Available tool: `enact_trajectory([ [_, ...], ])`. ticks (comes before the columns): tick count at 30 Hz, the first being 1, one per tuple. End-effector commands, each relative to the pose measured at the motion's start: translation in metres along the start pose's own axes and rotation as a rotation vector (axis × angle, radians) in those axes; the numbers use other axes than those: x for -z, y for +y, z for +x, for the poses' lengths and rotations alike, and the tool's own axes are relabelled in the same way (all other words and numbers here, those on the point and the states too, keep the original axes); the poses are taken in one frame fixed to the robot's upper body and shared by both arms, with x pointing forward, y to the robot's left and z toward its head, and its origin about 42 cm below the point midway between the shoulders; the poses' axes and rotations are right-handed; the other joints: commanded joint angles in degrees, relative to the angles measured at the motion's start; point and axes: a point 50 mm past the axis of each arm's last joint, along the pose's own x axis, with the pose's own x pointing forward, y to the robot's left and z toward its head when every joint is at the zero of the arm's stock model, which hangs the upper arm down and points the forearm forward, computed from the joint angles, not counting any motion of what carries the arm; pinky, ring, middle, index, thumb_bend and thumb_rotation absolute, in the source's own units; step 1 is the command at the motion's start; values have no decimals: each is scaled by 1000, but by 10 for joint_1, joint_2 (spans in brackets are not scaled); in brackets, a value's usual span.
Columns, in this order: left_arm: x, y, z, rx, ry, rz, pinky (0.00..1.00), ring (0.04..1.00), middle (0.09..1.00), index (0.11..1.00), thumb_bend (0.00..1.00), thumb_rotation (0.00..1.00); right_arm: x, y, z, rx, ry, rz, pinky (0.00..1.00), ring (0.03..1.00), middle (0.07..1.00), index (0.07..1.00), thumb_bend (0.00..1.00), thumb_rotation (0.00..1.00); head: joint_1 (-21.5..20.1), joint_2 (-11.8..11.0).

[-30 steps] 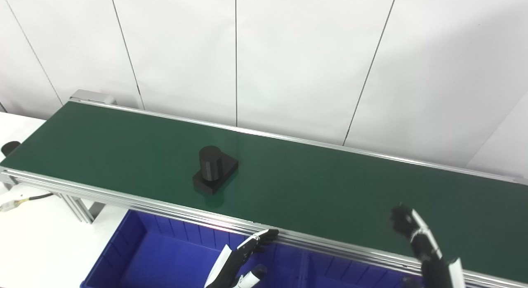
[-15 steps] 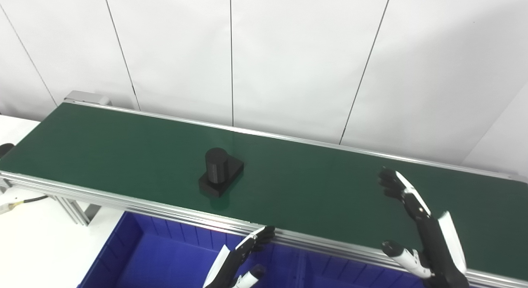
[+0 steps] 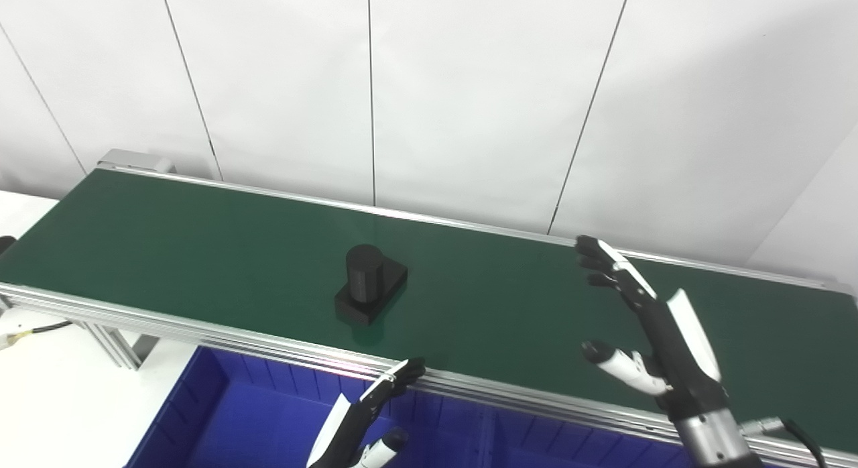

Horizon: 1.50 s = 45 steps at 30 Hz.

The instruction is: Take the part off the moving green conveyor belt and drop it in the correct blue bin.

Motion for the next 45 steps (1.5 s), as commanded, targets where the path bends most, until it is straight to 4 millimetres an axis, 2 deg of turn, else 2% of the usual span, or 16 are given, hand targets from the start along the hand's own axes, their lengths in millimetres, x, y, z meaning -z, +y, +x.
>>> enact_trajectory([
  [1, -7, 3, -3, -6, -34, -4, 849, 874, 878, 878, 762, 1000, -9, -3, 15, 1, -36, 5, 755, 845, 890, 908, 778, 888, 0, 0],
  [6, -4, -2, -4, -10, -6, -12, 854, 875, 879, 879, 778, 1000, -5, 3, 30, -24, -20, -9, 765, 848, 893, 908, 790, 909, 4, 0],
  [13, -2, -13, -3, -52, 18, -41, 836, 865, 867, 872, 741, 1000, -2, 17, 56, -67, -4, -50, 791, 855, 879, 915, 800, 928, 7, 0],
  [19, 3, -19, -7, -56, 41, -53, 874, 860, 854, 871, 764, 1000, -2, 33, 71, -78, -3, -48, 770, 855, 900, 918, 791, 887, 10, 0],
  [23, 5, -20, -7, -54, 44, -56, 890, 864, 856, 871, 781, 1000, 0, 43, 83, -93, -2, -73, 756, 832, 875, 917, 798, 874, 7, -2],
  [30, 7, -25, -6, -71, 37, -85, 875, 863, 854, 864, 780, 1000, 8, 61, 110, -134, 42, -109, 778, 860, 903, 925, 844, 805, 4, -3],
  [33, 5, -27, -8, -81, 44, -101, 911, 872, 855, 861, 801, 1000, 9, 66, 123, -139, 46, -117, 756, 844, 890, 918, 864, 753, 5, -2],
  [39, 3, -31, -10, -80, 27, -127, 904, 881, 858, 868, 764, 1000, 13, 75, 148, -173, 66, -136, 745, 844, 896, 916, 901, 689, 11, -1],
  [45, 3, -34, -9, -69, 22, -119, 863, 870, 860, 853, 757, 1000, 16, 92, 170, -218, 103, -161, 735, 848, 900, 913, 939, 613, 12, -1],
])
